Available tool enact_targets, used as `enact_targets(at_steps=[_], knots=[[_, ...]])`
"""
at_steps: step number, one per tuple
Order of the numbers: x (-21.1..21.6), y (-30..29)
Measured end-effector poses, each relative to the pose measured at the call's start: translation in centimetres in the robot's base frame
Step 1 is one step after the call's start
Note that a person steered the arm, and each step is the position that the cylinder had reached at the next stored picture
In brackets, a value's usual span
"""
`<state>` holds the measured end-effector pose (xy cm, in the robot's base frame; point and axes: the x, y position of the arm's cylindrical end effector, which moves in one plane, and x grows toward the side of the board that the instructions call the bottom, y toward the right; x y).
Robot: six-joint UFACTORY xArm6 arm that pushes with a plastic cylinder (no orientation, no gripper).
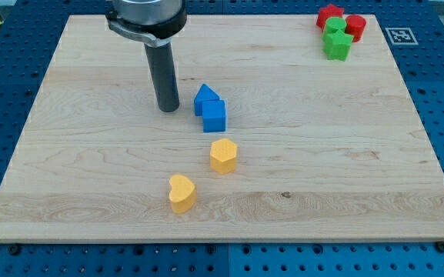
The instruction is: Push blue triangle slightly right
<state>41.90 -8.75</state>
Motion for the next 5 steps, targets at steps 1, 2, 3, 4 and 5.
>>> enact_targets(at_steps=[1, 2, 3, 4, 5], knots=[[-0.1, 0.8], [-0.6, 2.2], [-1.2, 4.1], [-1.3, 5.9], [-1.2, 5.3]])
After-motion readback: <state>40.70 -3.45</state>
